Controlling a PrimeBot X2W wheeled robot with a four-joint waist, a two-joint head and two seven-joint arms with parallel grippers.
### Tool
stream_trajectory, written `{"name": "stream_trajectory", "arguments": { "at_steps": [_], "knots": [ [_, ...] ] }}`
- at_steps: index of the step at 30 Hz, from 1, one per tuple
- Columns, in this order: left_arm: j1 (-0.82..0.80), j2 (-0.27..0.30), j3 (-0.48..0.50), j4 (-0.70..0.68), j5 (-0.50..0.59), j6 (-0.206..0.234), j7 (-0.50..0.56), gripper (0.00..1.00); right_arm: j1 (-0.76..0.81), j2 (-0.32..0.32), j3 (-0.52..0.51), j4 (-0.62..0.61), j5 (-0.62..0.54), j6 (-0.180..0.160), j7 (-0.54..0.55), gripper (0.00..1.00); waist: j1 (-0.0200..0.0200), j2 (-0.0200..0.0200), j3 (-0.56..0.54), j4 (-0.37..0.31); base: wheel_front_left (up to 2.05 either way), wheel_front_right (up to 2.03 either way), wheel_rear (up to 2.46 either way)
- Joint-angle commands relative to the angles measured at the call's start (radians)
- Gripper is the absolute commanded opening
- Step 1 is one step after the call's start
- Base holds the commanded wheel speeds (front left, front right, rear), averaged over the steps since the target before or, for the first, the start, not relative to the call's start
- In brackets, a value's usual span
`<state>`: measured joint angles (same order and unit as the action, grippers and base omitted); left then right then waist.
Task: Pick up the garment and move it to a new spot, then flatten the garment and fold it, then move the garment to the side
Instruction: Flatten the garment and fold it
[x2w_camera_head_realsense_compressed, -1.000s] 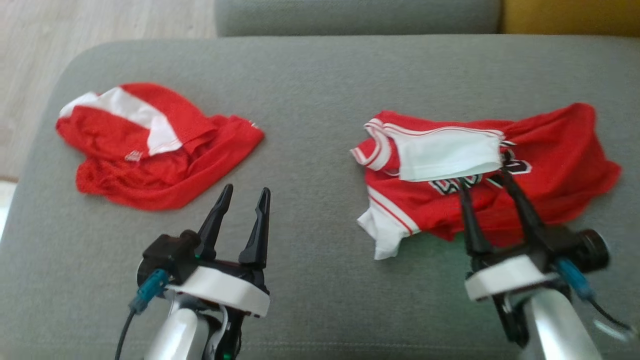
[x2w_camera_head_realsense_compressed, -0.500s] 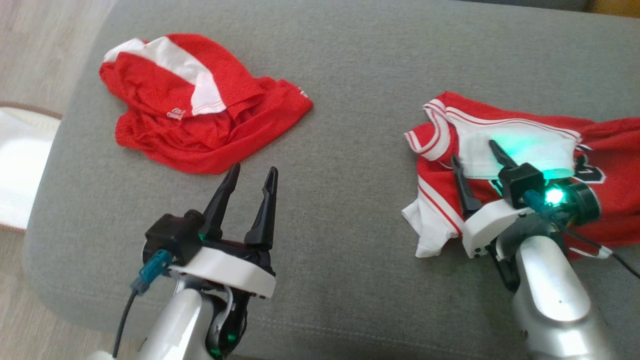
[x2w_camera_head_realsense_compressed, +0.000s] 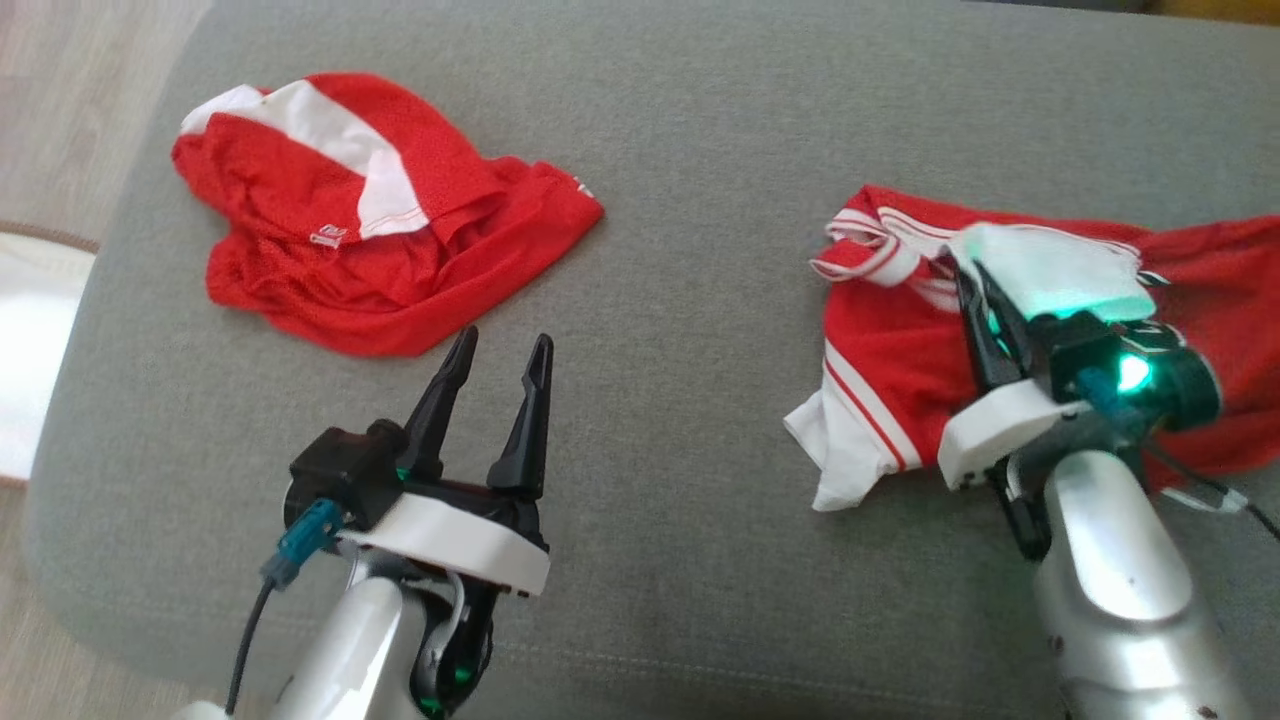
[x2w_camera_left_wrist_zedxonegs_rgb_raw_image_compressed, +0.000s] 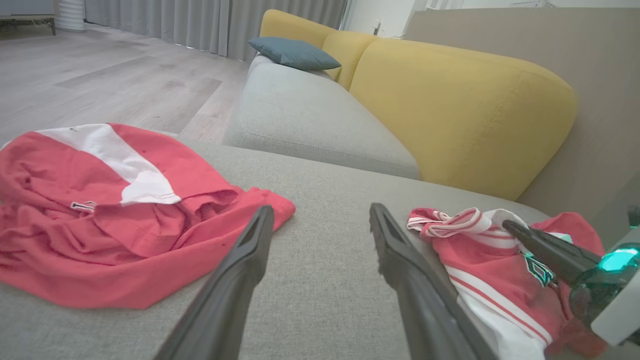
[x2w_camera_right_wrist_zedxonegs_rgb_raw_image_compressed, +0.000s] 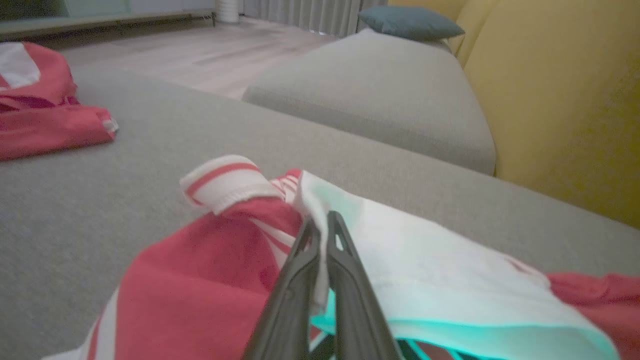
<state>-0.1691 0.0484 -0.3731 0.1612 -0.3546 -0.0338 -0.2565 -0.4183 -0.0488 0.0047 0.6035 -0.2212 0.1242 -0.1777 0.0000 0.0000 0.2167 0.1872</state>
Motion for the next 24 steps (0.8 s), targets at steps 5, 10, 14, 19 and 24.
{"name": "stream_trajectory", "arguments": {
  "at_steps": [5,10,14,19,24],
  "knots": [
    [-0.026,0.002,0.038,-0.024,0.002,0.004,-0.005,1.00,-0.076,-0.001,0.042,-0.139,0.059,0.007,-0.051,0.00,0.0000,0.0000,-0.037,-0.040,0.00,0.00,0.00],
    [-0.026,0.002,0.039,-0.025,0.001,0.003,-0.005,1.00,-0.140,-0.001,0.043,-0.208,0.054,0.007,-0.032,0.00,0.0000,0.0000,-0.043,-0.045,0.00,0.00,0.00],
    [-0.034,0.002,0.032,-0.031,-0.005,0.002,-0.005,1.00,-0.239,-0.014,0.040,-0.249,0.020,0.007,0.011,0.00,0.0000,0.0000,-0.029,-0.030,0.00,0.00,0.00],
    [-0.046,0.002,0.019,-0.039,-0.020,0.004,-0.005,1.00,-0.382,-0.097,0.072,-0.225,0.010,0.007,0.056,0.00,0.0000,0.0000,0.008,0.012,0.00,0.00,0.00],
    [-0.061,0.002,0.009,-0.044,-0.034,0.009,-0.005,1.00,-0.515,-0.170,0.136,-0.095,0.051,0.007,0.101,0.00,0.0000,0.0000,0.049,0.057,0.00,0.00,0.00]
  ]
}}
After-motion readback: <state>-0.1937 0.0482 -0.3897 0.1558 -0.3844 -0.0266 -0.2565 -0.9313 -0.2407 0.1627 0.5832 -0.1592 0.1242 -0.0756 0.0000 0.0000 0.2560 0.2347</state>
